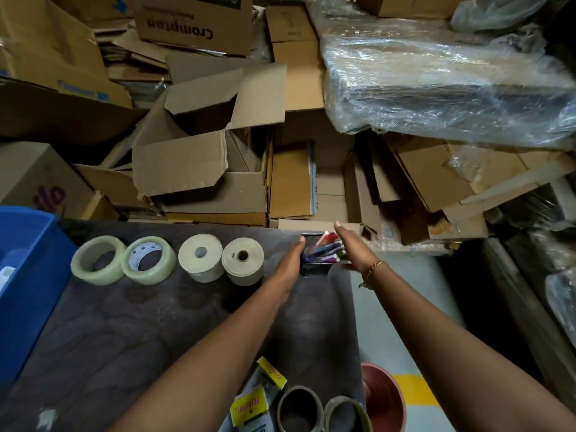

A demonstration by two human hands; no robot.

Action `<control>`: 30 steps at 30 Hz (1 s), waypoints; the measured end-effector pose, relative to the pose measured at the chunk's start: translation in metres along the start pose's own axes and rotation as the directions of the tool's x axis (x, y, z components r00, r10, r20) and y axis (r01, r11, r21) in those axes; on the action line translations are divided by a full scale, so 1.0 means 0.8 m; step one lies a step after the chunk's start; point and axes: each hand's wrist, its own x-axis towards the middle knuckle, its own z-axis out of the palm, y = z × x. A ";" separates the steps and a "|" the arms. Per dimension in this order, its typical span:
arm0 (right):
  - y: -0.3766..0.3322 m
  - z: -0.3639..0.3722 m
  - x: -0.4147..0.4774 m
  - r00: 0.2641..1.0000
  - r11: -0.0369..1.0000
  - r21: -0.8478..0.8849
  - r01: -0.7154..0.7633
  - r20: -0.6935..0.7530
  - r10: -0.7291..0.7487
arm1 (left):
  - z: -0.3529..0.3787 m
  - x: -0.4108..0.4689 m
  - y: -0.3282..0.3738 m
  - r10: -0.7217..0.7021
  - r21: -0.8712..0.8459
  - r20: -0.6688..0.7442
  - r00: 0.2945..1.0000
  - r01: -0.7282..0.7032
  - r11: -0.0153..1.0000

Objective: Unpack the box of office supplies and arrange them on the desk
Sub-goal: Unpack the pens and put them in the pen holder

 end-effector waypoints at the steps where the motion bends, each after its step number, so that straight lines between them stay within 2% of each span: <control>1: 0.008 0.004 -0.004 0.998 0.991 0.121 -0.051 0.045 0.046 | 0.001 0.004 -0.005 -0.012 0.009 0.001 1.000 0.012 1.000; 3: 0.017 0.012 -0.012 0.998 0.974 0.218 -0.055 0.050 0.045 | 0.000 0.011 -0.017 -0.039 0.047 0.018 0.999 0.038 0.998; 7: 0.024 0.021 -0.028 1.000 0.980 0.197 -0.007 0.017 0.003 | -0.005 0.006 -0.027 -0.041 0.032 0.031 0.999 0.040 0.999; 11: 0.042 0.009 -0.048 0.995 0.973 0.232 0.004 -0.097 0.019 | -0.018 -0.022 -0.026 0.050 0.034 -0.013 0.999 -0.049 0.998; 13: 0.066 0.003 -0.070 0.989 0.944 0.331 0.001 -0.142 0.048 | -0.035 -0.022 -0.051 0.114 0.122 -0.102 0.988 -0.101 0.987; 16: 0.116 0.000 -0.114 0.974 0.933 0.360 0.006 -0.215 0.076 | -0.072 -0.030 -0.115 0.241 0.334 -0.199 0.950 -0.166 0.928; 19: 0.175 0.004 -0.162 0.941 0.906 0.423 0.008 -0.310 0.137 | -0.110 -0.056 -0.180 0.279 0.373 -0.238 0.930 -0.177 0.911; 23: 0.246 0.030 -0.239 0.876 0.861 0.508 0.024 -0.425 0.226 | -0.142 -0.116 -0.245 0.224 0.472 -0.328 0.918 -0.046 0.880; 26: 0.295 0.071 -0.302 0.844 0.823 0.567 0.048 -0.463 0.269 | -0.145 -0.166 -0.279 0.173 0.642 -0.312 0.934 0.073 0.763; 28: 0.319 0.102 -0.341 0.842 0.892 0.452 -0.035 -0.467 0.270 | -0.143 -0.185 -0.298 0.182 0.762 -0.269 0.946 0.093 0.641; 30: 0.334 0.130 -0.371 0.868 0.948 0.304 -0.095 -0.440 0.229 | -0.143 -0.195 -0.312 0.237 0.849 -0.208 0.949 0.055 0.525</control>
